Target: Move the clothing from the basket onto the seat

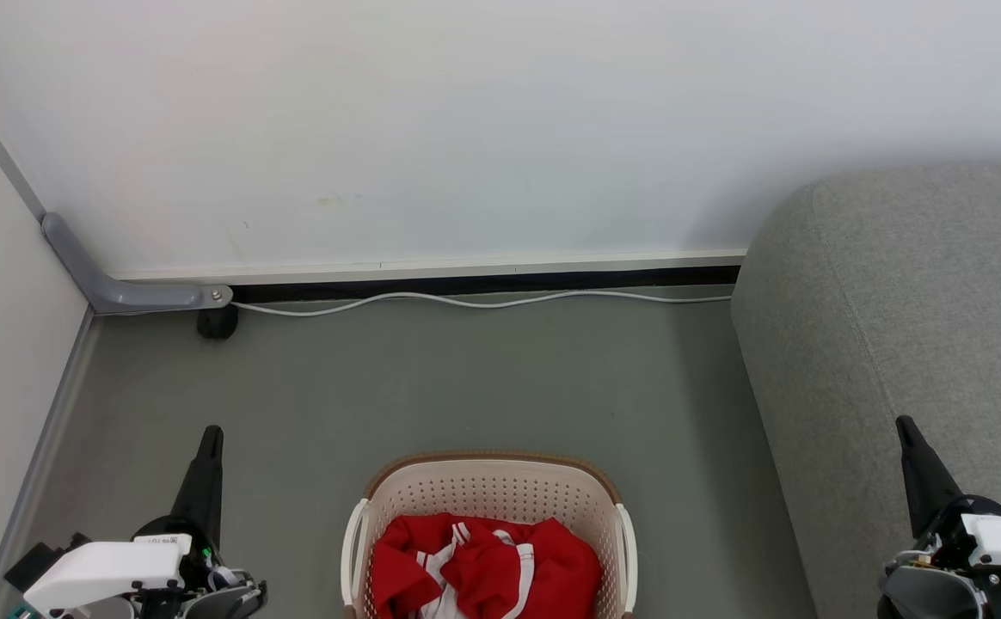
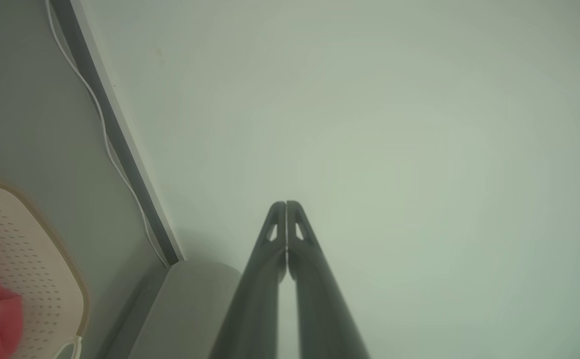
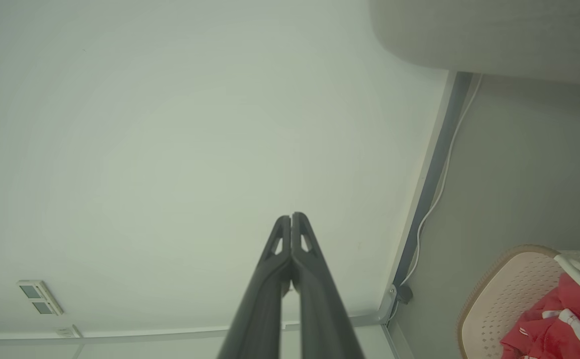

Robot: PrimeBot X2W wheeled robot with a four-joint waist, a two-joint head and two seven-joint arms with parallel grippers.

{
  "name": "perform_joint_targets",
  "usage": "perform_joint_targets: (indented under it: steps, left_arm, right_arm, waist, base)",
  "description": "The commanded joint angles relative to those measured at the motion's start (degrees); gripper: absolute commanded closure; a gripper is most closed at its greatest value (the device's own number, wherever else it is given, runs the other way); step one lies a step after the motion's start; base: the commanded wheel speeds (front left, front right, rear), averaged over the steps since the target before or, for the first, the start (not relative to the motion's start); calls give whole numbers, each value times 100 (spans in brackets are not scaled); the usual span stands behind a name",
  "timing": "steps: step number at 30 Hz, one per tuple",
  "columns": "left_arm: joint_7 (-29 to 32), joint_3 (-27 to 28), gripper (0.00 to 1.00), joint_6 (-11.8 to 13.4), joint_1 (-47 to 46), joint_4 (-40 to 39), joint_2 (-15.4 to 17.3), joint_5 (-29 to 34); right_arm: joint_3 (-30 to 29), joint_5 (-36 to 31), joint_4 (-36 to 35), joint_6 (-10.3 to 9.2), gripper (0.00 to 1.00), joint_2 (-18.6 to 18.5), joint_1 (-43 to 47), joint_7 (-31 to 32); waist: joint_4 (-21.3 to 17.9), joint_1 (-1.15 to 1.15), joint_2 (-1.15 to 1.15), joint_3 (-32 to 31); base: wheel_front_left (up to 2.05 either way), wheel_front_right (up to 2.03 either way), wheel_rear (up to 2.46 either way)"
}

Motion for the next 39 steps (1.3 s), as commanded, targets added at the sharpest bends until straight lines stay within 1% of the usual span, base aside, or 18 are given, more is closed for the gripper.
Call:
perform_joint_targets:
  steps: [1,16,17,21,26,30,39]
  left_arm:
    - [-21,183,100,-43,-268,-160,99,10]
    - [-21,183,100,-43,-268,-160,99,10]
    - [1,-3,0,1,8,22,-5,0]
    - [-37,-33,0,5,36,116,-43,9]
    - [-126,-95,0,3,-22,120,-38,21]
    - [-195,-130,0,1,-66,124,-33,43]
    - [-351,-210,0,-2,-177,138,-22,162]
  right_arm:
    - [94,-50,-169,83,100,-59,-118,49]
    - [94,-51,-169,83,100,-59,-118,50]
    - [3,2,22,-2,0,3,3,0]
    - [22,1,96,-16,0,21,29,3]
    - [23,-10,61,-12,0,-13,-18,13]
    - [34,-36,34,-9,0,-40,-55,10]
    - [113,-123,-18,-1,0,-149,-150,-53]
  waist:
    - [0,0,0,0]
    - [0,0,0,0]
    - [0,0,0,0]
    - [-1,1,0,9]
    - [-2,12,0,-1]
    - [-5,1,0,15]
    - [-7,0,0,37]
  base:
    - [0,0,0]
    - [0,0,0]
    - [0,0,0]
    - [0,0,0]
    - [0,0,0]
    - [0,0,0]
    - [0,0,0]
